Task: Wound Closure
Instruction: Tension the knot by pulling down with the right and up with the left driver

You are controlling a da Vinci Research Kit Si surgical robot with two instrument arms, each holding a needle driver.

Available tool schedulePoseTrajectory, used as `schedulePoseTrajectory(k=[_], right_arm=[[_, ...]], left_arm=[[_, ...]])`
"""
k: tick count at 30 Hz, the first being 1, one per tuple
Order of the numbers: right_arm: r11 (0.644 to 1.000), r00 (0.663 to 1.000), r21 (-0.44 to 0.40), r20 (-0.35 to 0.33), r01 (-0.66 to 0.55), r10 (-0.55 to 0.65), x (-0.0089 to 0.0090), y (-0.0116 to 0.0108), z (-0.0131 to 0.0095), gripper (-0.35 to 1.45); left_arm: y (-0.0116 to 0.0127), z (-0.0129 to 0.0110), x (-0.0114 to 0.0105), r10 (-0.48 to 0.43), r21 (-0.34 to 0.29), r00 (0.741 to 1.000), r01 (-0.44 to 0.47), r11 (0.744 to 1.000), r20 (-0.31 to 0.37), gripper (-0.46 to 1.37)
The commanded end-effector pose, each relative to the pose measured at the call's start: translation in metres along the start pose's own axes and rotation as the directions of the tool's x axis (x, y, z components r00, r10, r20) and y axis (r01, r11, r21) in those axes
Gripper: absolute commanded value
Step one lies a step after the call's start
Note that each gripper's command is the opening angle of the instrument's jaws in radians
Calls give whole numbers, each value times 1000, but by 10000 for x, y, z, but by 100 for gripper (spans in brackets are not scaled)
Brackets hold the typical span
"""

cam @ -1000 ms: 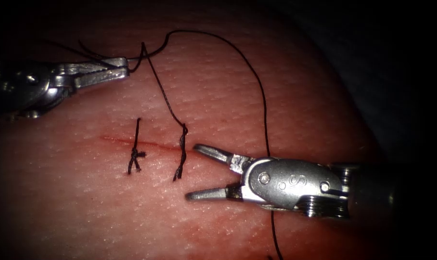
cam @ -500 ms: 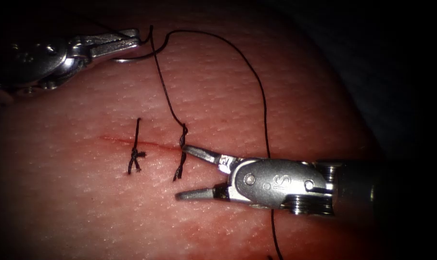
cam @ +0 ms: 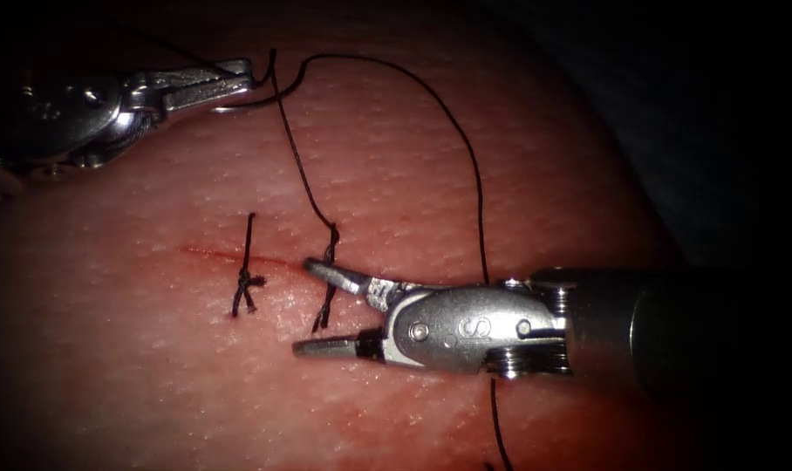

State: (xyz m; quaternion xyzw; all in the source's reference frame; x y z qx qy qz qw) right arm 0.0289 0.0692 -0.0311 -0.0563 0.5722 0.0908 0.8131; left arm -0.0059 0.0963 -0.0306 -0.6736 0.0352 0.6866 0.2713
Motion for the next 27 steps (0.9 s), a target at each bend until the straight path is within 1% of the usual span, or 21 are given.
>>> schedulePoseTrajectory(k=[1,3,7,11,12,13,14,15,16,17,22,25,26,27], right_arm=[[1000,1000,2,1,3,-3,-2,1,0,88],[1000,1000,3,0,4,-4,-5,1,0,88],[1000,1000,3,0,15,-15,-3,2,0,81],[1000,1000,11,-6,21,-20,-2,2,1,70],[1000,1000,13,-8,21,-21,-2,2,0,63],[1000,1000,14,-9,21,-21,-2,2,0,55],[1000,1000,16,-10,21,-21,-1,1,0,39],[999,1000,26,-14,21,-21,-1,1,-1,7],[999,1000,31,-18,22,-21,0,1,-1,-18],[999,1000,36,-21,22,-21,1,1,-1,-33],[999,999,45,-27,18,-17,6,4,-3,-35],[999,1000,37,-26,16,-15,8,6,-6,-35],[999,1000,34,-22,10,-9,8,6,-7,-35],[999,999,25,-20,-27,27,10,7,-9,-35]], left_arm=[[0,0,0,0,-6,1000,0,1000,2,-35],[1,0,1,0,-5,1000,0,1000,2,-35],[2,-1,1,0,-5,1000,0,1000,2,-35],[2,-1,1,0,-4,1000,0,1000,2,-35],[2,-1,1,0,-4,1000,0,1000,3,-35],[2,-1,1,0,-4,1000,0,1000,3,-35],[2,-1,1,0,-4,1000,0,1000,3,-35],[2,-1,1,1,-4,1000,0,1000,3,-35],[3,0,1,1,-4,1000,-1,1000,3,-35],[3,0,1,1,-4,1000,-1,1000,3,-35],[3,0,1,0,-3,1000,0,1000,3,-35],[2,1,1,0,-4,1000,0,1000,3,-35],[2,1,1,0,-3,1000,0,1000,3,-35],[1,2,1,0,-3,1000,0,1000,2,-35]])
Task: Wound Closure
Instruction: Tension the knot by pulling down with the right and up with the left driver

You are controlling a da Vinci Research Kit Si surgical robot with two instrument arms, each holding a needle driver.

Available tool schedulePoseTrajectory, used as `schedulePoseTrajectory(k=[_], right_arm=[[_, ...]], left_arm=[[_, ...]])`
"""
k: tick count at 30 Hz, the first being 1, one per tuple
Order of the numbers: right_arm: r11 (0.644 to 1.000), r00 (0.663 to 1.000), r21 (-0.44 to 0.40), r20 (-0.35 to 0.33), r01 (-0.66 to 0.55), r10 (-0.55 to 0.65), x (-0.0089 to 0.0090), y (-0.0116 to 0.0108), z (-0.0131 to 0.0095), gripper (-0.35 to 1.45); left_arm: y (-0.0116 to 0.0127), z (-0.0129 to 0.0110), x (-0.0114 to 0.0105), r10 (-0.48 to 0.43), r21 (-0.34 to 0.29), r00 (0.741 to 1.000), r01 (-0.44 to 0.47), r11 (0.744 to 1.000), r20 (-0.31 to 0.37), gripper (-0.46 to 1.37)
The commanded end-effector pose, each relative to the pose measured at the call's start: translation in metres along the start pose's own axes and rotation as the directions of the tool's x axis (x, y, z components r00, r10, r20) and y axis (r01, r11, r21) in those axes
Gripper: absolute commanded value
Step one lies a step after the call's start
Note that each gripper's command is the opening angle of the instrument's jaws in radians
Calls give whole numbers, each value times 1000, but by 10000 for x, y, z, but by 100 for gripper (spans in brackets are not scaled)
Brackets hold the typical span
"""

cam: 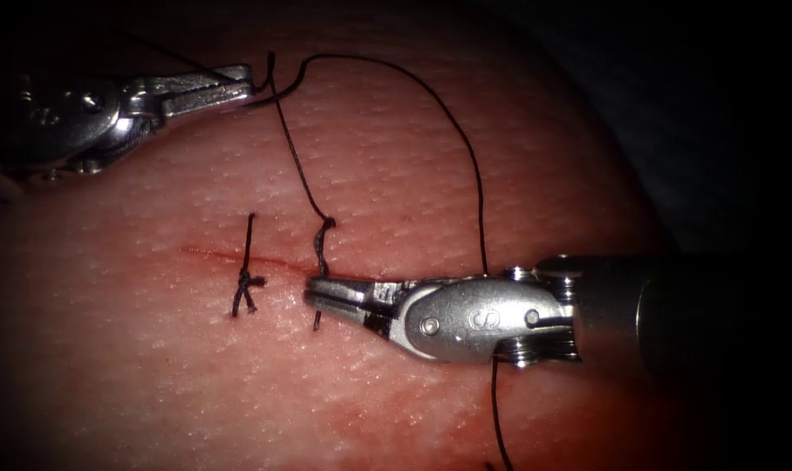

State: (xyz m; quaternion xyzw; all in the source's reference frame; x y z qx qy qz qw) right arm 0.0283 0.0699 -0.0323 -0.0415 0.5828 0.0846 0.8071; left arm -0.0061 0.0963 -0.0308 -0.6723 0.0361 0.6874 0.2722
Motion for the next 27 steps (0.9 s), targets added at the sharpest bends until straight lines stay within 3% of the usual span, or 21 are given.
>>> schedulePoseTrajectory(k=[1,7,9,10,11,19,24,27], right_arm=[[1000,1000,-11,3,-24,24,0,-2,-1,-35],[981,982,-24,7,-190,190,15,-6,-3,-35],[959,959,-27,6,-283,284,18,-8,-3,-35],[938,938,-29,5,-346,346,20,-9,-2,-35],[871,871,-37,2,-491,491,21,-10,-1,-35],[788,788,-39,19,-614,615,19,-17,-2,-35],[702,702,-16,30,-712,712,25,-25,-5,-35],[576,575,-10,36,-817,817,33,-32,-9,-35]], left_arm=[[-1,1,-1,0,-6,1000,0,1000,0,-35],[-12,15,-12,-4,-9,1000,4,1000,4,-35],[-15,21,-18,-6,-17,1000,6,1000,6,-35],[-17,25,-21,-3,-18,1000,3,1000,10,-35],[-20,32,-28,-9,-26,1000,9,1000,11,-35],[-50,62,-54,-1,-27,1000,2,1000,19,-35],[-77,79,-67,3,-13,1000,-3,1000,20,-35],[-89,87,-78,9,-7,1000,-9,1000,24,-35]])
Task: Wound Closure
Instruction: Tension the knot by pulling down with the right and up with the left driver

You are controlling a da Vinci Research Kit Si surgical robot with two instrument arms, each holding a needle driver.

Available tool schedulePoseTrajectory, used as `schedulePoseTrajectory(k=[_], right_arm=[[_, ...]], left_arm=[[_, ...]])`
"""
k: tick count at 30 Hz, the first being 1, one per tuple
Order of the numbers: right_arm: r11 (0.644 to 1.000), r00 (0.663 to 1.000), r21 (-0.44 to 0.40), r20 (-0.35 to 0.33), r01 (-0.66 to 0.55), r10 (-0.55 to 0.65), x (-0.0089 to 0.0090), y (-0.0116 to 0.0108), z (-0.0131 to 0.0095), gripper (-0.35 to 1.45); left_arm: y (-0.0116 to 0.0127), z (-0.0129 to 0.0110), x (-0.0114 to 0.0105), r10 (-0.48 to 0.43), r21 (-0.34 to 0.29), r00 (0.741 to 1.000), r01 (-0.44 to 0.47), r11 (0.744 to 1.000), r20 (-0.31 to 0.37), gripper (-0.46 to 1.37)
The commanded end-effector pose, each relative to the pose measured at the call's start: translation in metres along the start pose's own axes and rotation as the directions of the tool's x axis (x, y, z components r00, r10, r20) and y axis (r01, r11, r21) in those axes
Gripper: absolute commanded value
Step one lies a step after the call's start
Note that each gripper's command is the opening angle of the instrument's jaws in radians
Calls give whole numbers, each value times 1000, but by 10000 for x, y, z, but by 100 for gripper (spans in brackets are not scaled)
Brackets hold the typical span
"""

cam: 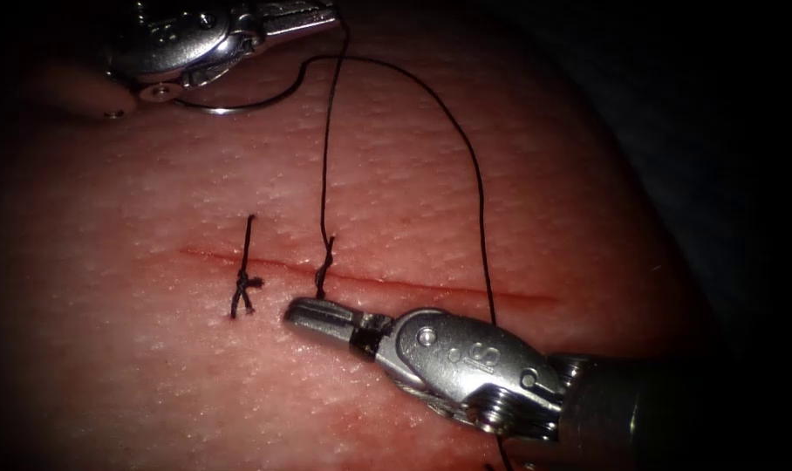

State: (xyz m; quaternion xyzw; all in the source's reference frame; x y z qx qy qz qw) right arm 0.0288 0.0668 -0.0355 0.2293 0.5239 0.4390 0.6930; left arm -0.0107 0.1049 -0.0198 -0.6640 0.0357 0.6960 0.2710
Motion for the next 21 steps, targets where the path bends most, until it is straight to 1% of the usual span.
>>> schedulePoseTrajectory(k=[1,2,4,7,9,11,14,17,19,21], right_arm=[[997,997,9,4,-74,74,1,-7,1,-35],[990,990,11,6,-138,138,0,-12,0,-35],[987,987,17,19,-162,161,-1,-17,1,-35],[970,967,8,77,-243,242,-8,-30,6,-35],[964,958,3,117,-265,263,-15,-37,11,-35],[963,953,0,138,-271,268,-19,-41,15,-35],[961,951,1,143,-276,273,-20,-44,17,-35],[962,952,-5,140,-275,273,-20,-43,14,-35],[959,949,-9,138,-283,282,-22,-44,10,-35],[958,947,-11,144,-287,286,-24,-47,9,-35]], left_arm=[[-3,2,-3,0,-7,1000,0,1000,0,-35],[-8,6,-8,6,-6,1000,-6,1000,-1,-35],[-12,9,-11,9,-3,1000,-9,1000,-1,-35],[-23,20,-18,17,7,1000,-17,1000,-1,-35],[-32,27,-19,13,15,1000,-13,1000,0,-35],[-40,35,-19,19,23,1000,-19,1000,2,-35],[-57,50,-15,38,38,999,-38,999,8,-35],[-76,69,-10,72,59,997,-73,996,19,-35],[-88,85,-7,86,62,996,-87,994,17,-35],[-94,97,-5,101,63,995,-102,993,22,-35]])
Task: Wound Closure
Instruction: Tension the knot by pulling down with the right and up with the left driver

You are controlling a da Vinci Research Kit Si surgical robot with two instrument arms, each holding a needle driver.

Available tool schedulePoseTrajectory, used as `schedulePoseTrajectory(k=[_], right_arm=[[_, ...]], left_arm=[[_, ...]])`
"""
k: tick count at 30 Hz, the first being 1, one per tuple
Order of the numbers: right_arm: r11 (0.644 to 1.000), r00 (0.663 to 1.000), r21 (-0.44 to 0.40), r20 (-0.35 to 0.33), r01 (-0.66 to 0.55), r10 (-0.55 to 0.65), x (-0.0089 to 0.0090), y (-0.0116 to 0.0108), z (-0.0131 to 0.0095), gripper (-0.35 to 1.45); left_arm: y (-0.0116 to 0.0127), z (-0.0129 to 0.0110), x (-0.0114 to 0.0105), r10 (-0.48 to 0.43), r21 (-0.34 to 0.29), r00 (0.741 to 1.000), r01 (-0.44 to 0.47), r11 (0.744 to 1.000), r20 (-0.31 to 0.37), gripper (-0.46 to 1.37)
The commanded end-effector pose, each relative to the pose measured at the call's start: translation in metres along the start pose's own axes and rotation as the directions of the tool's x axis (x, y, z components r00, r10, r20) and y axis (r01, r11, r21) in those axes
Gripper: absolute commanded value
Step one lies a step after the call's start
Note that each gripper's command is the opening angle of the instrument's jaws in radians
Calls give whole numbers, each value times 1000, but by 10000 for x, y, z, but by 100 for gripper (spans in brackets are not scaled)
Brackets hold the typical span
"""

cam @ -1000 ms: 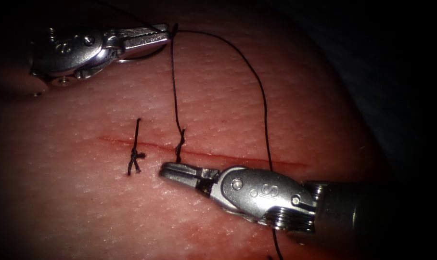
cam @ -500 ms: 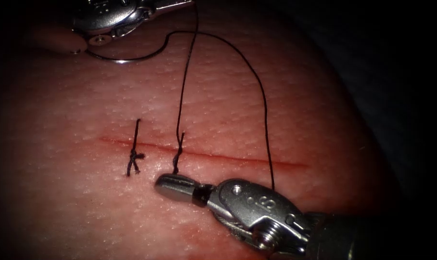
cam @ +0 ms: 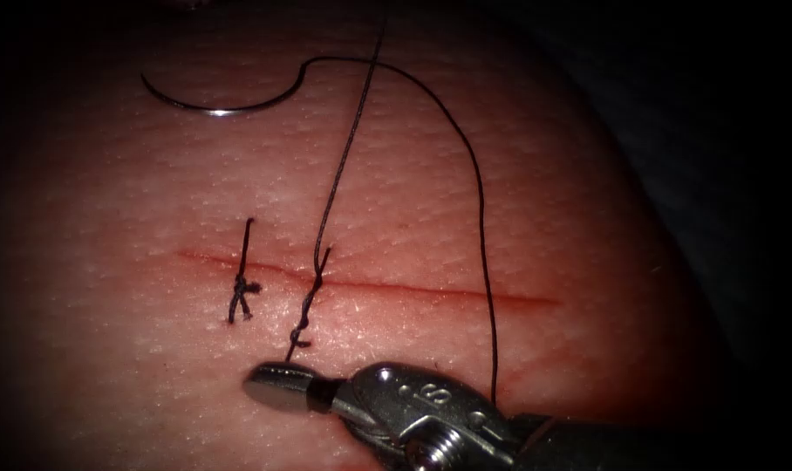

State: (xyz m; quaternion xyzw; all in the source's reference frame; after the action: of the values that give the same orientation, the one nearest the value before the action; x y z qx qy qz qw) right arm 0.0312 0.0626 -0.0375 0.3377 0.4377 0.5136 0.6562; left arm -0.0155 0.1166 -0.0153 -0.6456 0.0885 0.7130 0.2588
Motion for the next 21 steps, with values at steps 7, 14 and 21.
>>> schedulePoseTrajectory(k=[7,14,21], right_arm=[[1000,1000,11,18,-19,19,-13,-21,-1,-35],[999,999,21,22,-26,25,-24,-38,-1,-35],[999,999,22,21,-35,34,-27,-38,1,-35]], left_arm=[[-8,35,-1,28,-3,1000,-28,1000,4,-35],[-19,51,1,46,-2,999,-46,999,10,-35],[-36,59,1,57,-7,998,-57,998,18,-35]])
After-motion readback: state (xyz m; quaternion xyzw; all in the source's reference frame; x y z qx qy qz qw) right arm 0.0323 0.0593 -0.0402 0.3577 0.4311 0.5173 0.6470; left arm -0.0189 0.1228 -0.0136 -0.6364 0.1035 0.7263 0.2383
